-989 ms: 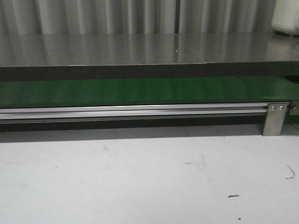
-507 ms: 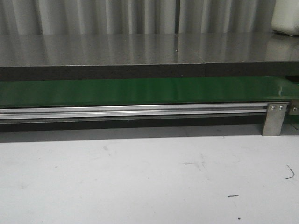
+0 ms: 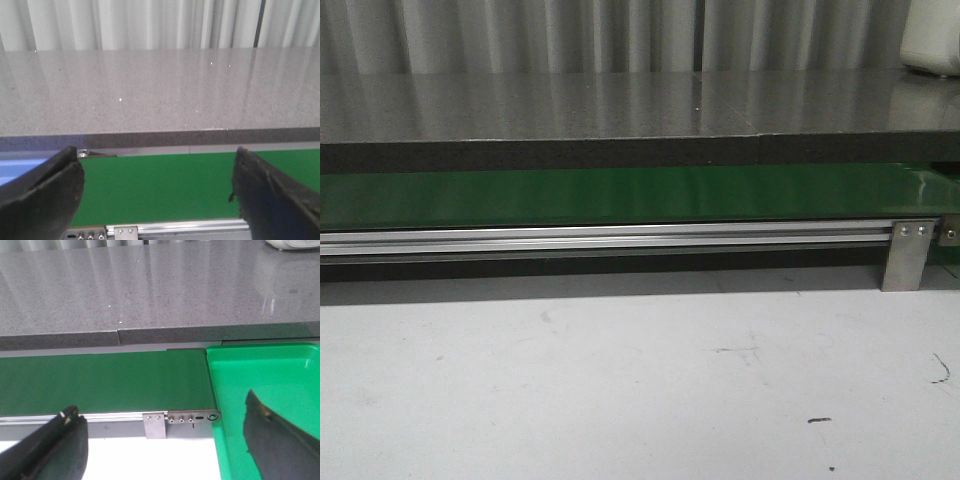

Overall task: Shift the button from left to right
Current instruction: 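Reach the left gripper into the blue tray and grasp the yellow-capped button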

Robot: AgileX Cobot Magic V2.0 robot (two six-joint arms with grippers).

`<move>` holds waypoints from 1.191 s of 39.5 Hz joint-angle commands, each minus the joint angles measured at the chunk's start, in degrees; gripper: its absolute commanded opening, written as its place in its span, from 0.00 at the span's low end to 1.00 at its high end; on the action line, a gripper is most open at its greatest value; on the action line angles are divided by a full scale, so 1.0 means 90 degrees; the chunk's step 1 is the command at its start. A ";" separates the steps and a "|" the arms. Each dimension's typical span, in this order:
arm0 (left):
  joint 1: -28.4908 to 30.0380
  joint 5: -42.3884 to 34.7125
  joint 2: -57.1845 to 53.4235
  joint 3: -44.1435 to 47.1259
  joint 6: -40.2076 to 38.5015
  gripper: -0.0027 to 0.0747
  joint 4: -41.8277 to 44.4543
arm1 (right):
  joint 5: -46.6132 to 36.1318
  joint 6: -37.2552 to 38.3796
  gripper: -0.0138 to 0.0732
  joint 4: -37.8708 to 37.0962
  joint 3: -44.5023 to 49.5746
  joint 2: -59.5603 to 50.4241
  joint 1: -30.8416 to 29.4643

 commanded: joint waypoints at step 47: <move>0.3338 0.2719 0.8215 -0.5921 0.0604 0.76 0.0006 | -0.0534 -0.0041 0.90 -0.0002 -0.0235 0.0075 -0.0035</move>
